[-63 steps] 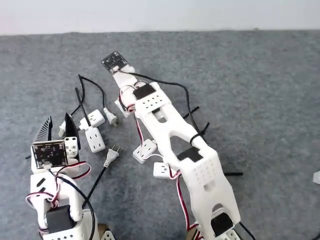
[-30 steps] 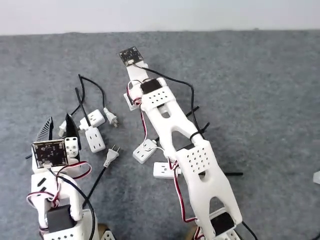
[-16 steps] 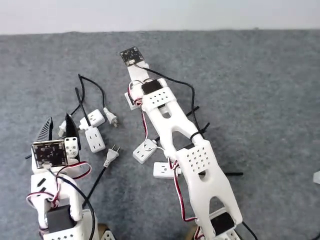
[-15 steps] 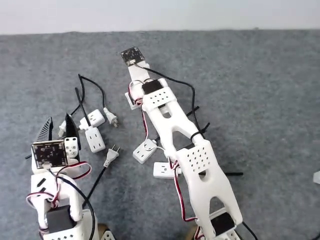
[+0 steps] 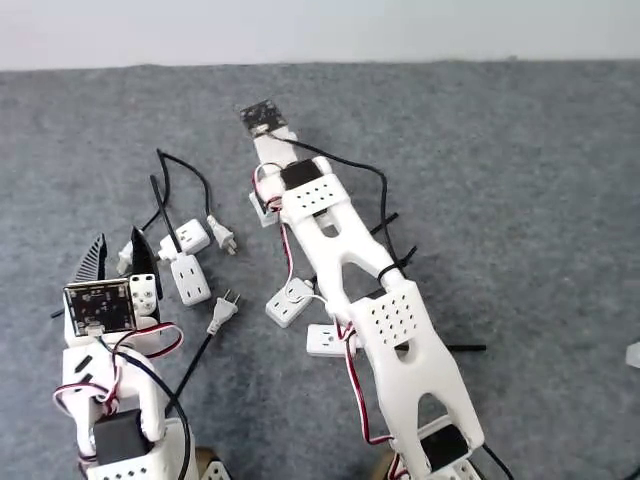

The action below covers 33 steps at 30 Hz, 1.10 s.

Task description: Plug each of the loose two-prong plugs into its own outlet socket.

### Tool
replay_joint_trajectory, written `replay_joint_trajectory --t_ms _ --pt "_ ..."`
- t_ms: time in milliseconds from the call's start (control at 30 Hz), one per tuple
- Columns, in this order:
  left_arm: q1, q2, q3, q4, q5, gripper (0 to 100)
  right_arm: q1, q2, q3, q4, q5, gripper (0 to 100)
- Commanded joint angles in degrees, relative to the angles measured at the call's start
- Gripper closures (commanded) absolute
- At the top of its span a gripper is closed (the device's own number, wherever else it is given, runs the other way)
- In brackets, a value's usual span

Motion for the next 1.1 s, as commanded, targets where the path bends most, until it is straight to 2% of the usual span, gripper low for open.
replay_joint_trajectory --t_ms 0,200,367,433,533,600,800,1067 --pt "-0.09 -0.44 -0.57 -1.49 0.97 86 -3.3 -3.03 -2.64 8.4 -0.88 99.0" --pt "-0.09 -0.44 -0.57 -1.49 0.97 86 -3.21 -3.21 -2.81 17.63 -3.6 99.0" --pt "-0.09 -0.44 -0.57 -1.49 1.05 86 -3.47 -2.86 -7.12 20.26 -3.16 97.1" --pt "-0.09 -0.44 -0.57 -1.49 1.05 86 -3.47 -2.59 -9.49 20.18 -2.55 89.6" --pt "-0.09 -0.44 -0.48 -1.49 1.05 86 -3.56 -2.42 -11.96 18.95 0.7 73.1" --pt "-0.09 -0.44 -0.48 -1.49 1.05 86 -3.56 -2.42 -12.04 17.27 1.76 68.5" --pt "-0.09 -0.44 -0.48 -1.49 1.05 86 -2.59 1.1 -12.4 9.8 1.85 76.8" --pt "-0.09 -0.44 -0.48 -1.49 0.97 86 -3.65 4.0 -13.45 7.16 4.13 77.6"
